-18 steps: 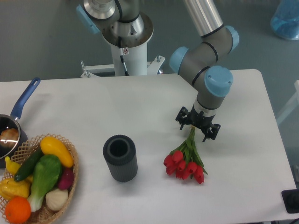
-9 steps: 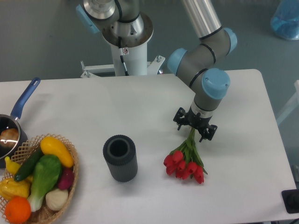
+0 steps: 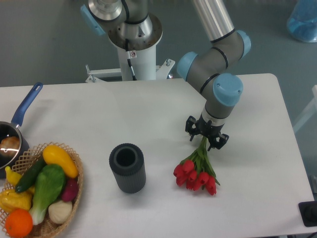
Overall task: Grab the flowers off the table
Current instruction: 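Lower the gripper down around the tulip stems, then close the gripper on the tulip stems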
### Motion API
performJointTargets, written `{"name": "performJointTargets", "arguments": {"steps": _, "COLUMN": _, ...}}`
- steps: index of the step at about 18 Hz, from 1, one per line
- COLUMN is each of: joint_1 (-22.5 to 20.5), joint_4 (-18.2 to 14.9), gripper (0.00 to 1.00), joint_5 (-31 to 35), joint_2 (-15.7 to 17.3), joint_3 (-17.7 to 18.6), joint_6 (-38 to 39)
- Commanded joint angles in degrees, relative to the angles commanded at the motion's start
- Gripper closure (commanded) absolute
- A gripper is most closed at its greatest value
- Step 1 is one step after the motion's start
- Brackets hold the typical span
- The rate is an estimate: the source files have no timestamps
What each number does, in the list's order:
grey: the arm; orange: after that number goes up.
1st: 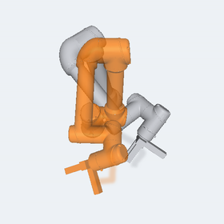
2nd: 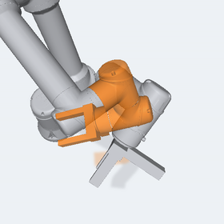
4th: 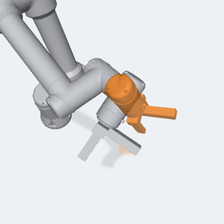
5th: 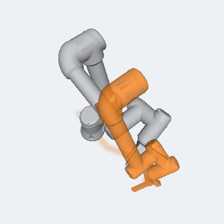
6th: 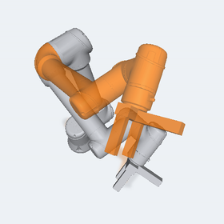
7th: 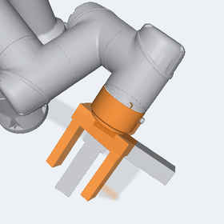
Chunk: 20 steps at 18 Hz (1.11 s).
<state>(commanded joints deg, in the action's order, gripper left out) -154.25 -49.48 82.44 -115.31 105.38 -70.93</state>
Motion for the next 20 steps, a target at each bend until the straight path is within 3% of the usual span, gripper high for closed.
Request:
{"name": "performJointTargets", "arguments": {"steps": 13, "joint_1": 0.0, "joint_4": 0.1, "gripper": 0.71, "joint_5": 1.7, "joint_2": 0.0, "joint_3": -0.8, "joint_6": 0.4}}
{"name": "performJointTargets", "arguments": {"steps": 20, "joint_1": 0.0, "joint_4": 0.2, "gripper": 0.76, "joint_5": 1.8, "joint_2": 0.0, "joint_3": -0.9, "joint_6": 0.4}}
